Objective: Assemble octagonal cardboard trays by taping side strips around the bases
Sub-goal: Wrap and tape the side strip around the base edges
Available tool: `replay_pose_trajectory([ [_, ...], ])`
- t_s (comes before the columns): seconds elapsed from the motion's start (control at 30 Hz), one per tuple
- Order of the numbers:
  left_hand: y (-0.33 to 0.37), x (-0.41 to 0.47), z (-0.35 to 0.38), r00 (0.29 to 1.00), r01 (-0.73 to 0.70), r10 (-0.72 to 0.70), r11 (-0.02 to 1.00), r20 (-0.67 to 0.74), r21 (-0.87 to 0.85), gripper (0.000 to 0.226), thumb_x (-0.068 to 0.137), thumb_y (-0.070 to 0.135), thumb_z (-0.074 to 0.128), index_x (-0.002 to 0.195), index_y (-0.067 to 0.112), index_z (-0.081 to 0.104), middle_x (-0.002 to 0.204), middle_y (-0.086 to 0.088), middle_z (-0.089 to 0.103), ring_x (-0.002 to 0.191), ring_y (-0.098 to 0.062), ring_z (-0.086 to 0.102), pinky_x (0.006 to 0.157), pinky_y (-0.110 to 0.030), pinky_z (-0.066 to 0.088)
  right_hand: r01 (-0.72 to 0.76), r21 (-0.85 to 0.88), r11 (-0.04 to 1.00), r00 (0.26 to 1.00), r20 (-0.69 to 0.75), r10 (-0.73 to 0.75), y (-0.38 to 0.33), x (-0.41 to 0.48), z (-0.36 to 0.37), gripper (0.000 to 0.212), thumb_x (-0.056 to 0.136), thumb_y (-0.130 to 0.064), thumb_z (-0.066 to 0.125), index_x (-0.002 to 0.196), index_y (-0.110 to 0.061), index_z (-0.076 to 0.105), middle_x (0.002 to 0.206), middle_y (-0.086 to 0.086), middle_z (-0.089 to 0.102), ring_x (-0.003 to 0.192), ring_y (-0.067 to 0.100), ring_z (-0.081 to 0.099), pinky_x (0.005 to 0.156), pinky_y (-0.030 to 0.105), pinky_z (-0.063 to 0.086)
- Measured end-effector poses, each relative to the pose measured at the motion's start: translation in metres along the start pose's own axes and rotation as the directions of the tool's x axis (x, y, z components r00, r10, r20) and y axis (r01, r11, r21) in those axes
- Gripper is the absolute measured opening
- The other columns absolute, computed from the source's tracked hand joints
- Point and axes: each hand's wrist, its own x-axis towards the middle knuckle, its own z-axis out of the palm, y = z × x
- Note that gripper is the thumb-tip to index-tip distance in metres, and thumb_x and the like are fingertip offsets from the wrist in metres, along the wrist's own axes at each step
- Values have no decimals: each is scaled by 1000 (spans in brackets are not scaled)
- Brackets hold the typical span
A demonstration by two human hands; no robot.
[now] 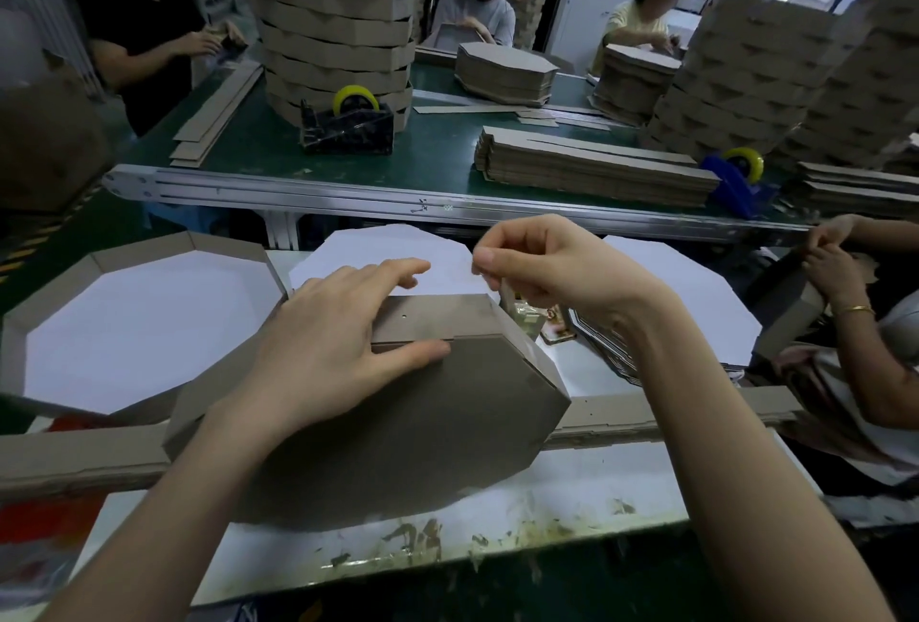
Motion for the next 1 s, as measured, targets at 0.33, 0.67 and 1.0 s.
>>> replay_pose_trajectory([
  [0.33,-4,4,-8,995,-67,29,901,-93,-428,37,89,66,37,91,38,61,114,35,52,117,8,42,90,-17,35,198,-143,970,941,306,-147,-20,11,15,6,98,-11,58,100,-12,64,80,-11,66,62,-2,56,54,11,41],
  [0.67,2,4,2,946,78,-177,938,-273,-338,23,86,42,63,70,26,60,84,18,57,93,1,49,77,-23,39,58,-265,962,997,-32,-69,-15,21,26,20,88,-19,74,107,-12,72,71,-4,75,57,-5,59,56,5,40],
  [1.0,6,5,2,923,252,-322,920,-211,-300,68,87,58,58,146,29,41,124,12,65,115,-14,57,92,-37,45,-59,-282,957,959,-283,-24,-8,15,3,14,89,-20,72,78,-12,69,64,-7,71,50,3,51,50,18,42],
])
